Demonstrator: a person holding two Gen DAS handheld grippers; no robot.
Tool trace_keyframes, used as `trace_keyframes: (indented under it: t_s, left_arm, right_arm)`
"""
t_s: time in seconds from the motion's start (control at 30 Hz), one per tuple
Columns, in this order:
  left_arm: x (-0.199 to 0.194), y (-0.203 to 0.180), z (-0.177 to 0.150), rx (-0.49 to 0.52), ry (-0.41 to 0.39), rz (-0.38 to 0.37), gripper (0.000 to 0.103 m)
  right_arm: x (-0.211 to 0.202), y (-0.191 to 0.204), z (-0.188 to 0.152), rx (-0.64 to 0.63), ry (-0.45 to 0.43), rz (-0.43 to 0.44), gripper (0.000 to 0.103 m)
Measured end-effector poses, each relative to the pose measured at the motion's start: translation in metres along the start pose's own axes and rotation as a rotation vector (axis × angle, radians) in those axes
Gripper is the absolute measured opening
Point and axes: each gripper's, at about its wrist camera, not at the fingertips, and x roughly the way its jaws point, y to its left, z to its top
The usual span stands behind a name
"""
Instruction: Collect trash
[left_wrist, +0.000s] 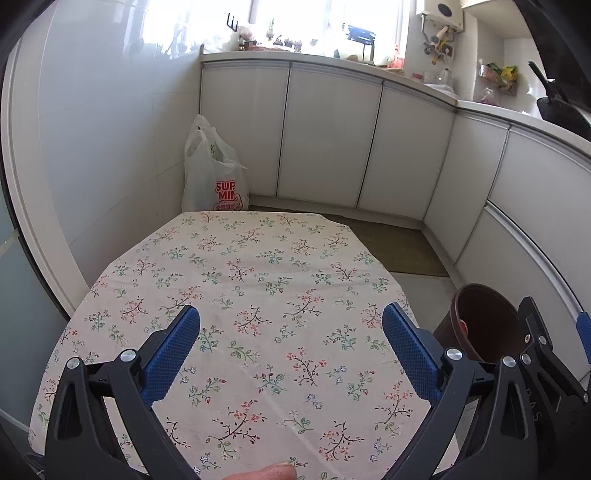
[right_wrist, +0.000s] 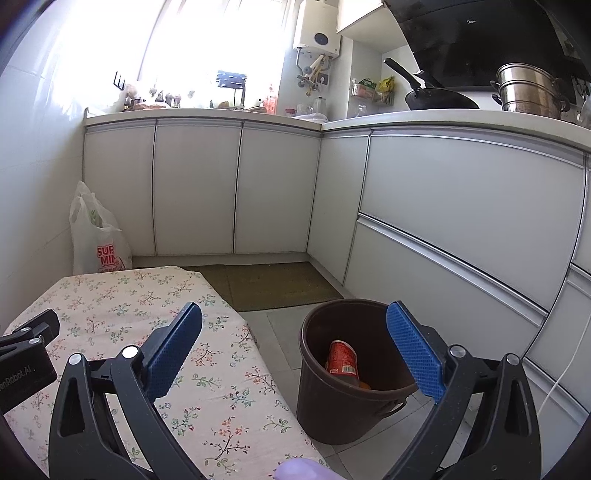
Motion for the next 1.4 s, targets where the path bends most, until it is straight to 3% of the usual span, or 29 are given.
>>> trace_keyframes:
  t_s: [1.4]
  left_arm:
    - [0.0064,0.0019,-0.0024,-0.006,0.013,0.006,0.096]
  right_arm:
    - [-0.0004,-0.0032,0.0010,-0.002,0.000,0.004,0.096]
